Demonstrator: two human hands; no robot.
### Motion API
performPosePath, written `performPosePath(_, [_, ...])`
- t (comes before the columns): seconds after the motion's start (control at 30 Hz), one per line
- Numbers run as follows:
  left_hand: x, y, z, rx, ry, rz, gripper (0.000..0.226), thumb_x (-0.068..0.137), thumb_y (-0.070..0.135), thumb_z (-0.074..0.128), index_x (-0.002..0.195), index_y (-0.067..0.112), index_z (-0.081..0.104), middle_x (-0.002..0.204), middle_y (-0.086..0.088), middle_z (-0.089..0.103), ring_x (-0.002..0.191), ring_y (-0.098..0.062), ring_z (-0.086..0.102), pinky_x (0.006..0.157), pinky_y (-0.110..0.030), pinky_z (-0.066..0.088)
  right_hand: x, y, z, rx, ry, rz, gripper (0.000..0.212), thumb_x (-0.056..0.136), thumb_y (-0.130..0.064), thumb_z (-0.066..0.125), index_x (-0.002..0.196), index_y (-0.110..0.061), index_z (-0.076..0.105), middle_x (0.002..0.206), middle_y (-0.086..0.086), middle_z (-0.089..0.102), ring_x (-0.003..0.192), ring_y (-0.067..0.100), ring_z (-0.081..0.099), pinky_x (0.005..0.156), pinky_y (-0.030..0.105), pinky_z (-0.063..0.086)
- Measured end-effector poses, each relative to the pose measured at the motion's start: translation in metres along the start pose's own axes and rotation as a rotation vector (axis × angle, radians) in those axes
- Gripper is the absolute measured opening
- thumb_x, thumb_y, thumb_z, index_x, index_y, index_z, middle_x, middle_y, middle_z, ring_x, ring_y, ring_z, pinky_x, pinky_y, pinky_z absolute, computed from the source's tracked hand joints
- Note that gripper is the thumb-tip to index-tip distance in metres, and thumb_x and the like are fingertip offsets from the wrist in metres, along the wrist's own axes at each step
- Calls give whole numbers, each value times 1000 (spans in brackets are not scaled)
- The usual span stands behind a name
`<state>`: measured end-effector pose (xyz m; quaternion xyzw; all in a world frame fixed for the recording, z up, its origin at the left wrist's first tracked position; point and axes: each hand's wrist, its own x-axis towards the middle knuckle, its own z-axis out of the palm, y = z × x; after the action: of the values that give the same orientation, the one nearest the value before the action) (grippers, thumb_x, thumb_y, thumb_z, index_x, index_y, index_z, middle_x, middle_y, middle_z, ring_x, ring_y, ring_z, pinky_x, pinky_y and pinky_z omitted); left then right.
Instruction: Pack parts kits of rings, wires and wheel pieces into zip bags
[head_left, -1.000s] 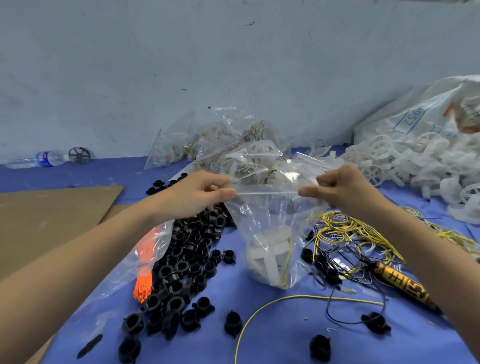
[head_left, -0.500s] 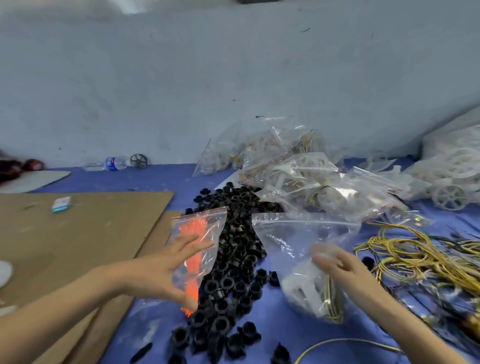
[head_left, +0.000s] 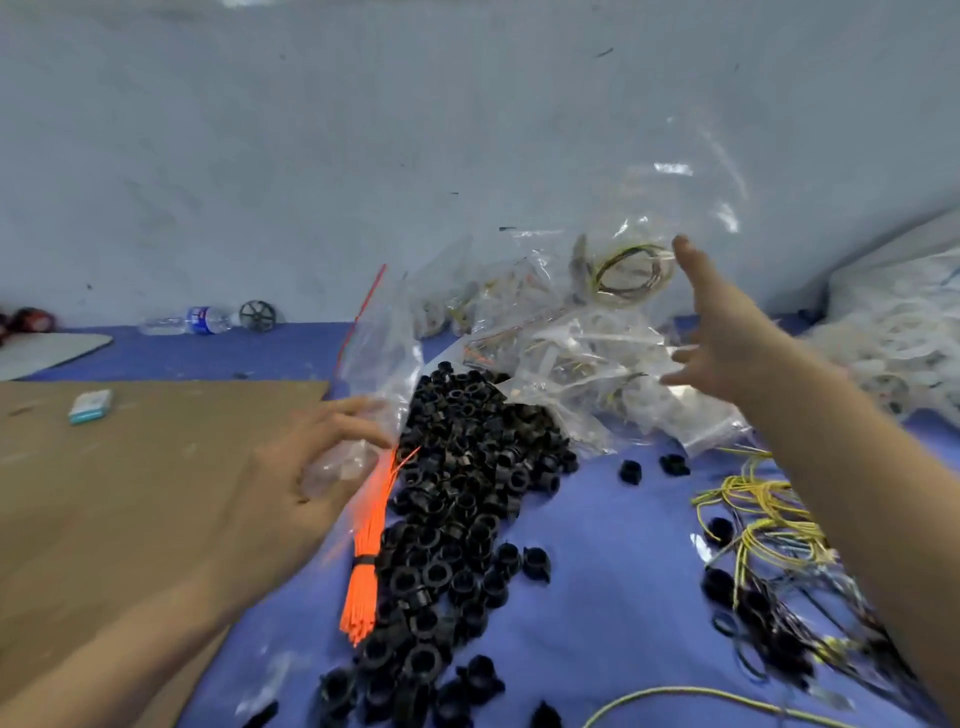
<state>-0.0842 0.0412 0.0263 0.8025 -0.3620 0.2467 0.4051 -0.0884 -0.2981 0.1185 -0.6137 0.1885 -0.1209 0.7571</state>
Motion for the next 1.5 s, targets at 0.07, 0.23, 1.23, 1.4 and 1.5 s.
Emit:
performPosePath(0.07, [-6, 32, 21, -42, -218, 142, 24, 89, 31, 56, 111, 40, 60, 137, 21, 49, 127, -1, 48, 103, -17, 36, -17, 55, 16, 50, -311, 116, 114, 46, -78, 71, 143, -33, 34, 144, 16, 39, 127, 41, 43, 83, 58, 50])
performPosePath(0.23, [-27, 94, 92, -133, -895, 53, 87, 83, 57, 65, 138, 70, -1, 151, 42, -4, 143, 4, 18, 110, -39, 36, -44, 135, -1, -3, -359, 135, 30, 92, -25, 58, 121, -25, 63, 110, 0, 71, 99, 27, 68, 80, 46, 57])
performPosePath(1.23, [-36, -6, 101, -559, 138, -497, 23, 88, 25, 62, 69, 12, 62, 48, 5, 56, 40, -1, 42, 42, -12, 35, -60, 195, 1, -458, -474, -394, 30, 97, 0, 44, 84, -10, 69, 72, -1, 61, 67, -1, 52, 66, 9, 41])
performPosePath(1.4, [-38, -7, 104, -484, 62, -505, 33, 94, 19, 58, 65, 3, 58, 44, 1, 56, 39, -3, 46, 45, -13, 36, -61, 191, -5, -373, -360, -565, 48, 98, -6, 45, 76, -39, 73, 67, -12, 65, 66, 1, 57, 63, 19, 34])
performPosePath(1.5, [-36, -3, 104, -544, -58, -523, 36, 95, 20, 56, 64, 2, 58, 43, 1, 54, 40, -7, 48, 44, -15, 36, -32, 175, -37, -201, -184, -193, 24, 92, 1, 53, 101, -14, 69, 94, 17, 68, 72, 21, 61, 66, 27, 51])
